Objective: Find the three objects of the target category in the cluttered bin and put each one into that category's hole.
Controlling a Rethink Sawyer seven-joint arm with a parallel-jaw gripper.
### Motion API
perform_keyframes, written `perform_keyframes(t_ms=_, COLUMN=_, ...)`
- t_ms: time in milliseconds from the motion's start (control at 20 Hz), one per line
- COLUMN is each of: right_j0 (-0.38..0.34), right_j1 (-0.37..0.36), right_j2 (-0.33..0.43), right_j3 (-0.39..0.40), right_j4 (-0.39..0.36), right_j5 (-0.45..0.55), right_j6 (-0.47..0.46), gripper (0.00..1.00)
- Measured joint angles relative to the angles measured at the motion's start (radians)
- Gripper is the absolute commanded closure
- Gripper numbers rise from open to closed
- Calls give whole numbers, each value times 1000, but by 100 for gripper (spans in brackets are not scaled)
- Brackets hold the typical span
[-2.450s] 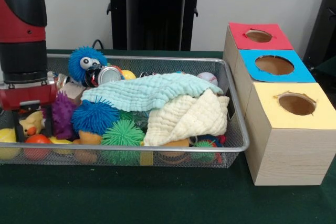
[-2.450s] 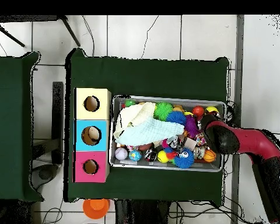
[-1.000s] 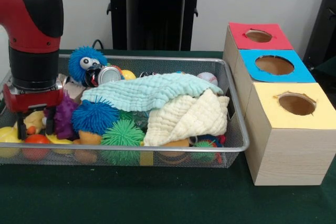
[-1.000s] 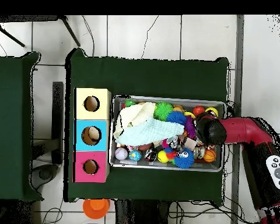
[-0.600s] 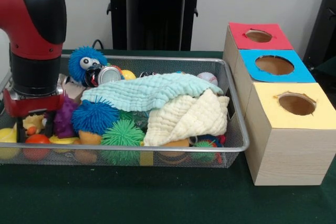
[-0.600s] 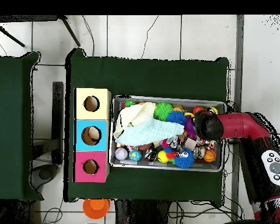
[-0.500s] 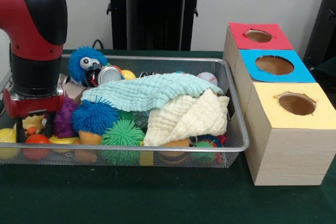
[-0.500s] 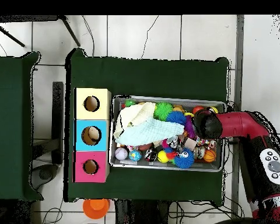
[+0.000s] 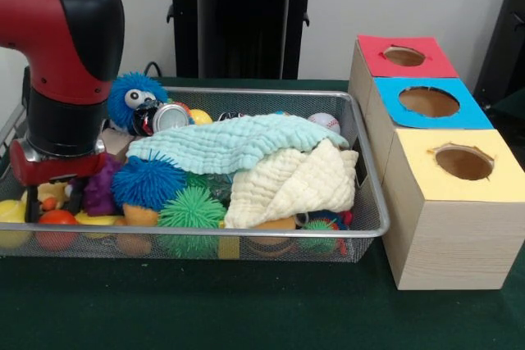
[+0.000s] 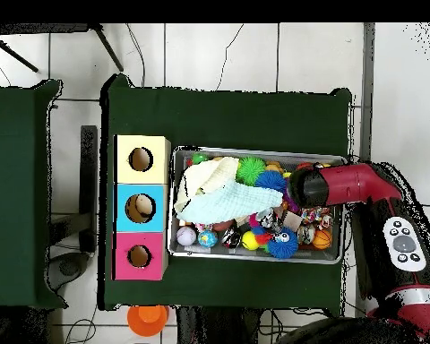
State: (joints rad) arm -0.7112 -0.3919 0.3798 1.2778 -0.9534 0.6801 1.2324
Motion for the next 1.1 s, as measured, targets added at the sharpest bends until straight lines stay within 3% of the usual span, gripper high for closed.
perform_keyframes(t_ms=250, right_j0=42, right_j1=6, right_j2=-38, right_j3=-24, right_j4=0, right_j5=48, right_j6=0, gripper=0)
perform_keyframes(t_ms=600, right_j0=97, right_j1=6, right_j2=-97, right_j3=-37, right_j4=1, right_j5=190, right_j6=0, gripper=0)
perform_keyframes(t_ms=1100, right_j0=92, right_j1=-8, right_j2=-148, right_j3=-35, right_j4=0, right_j5=276, right_j6=0, gripper=0)
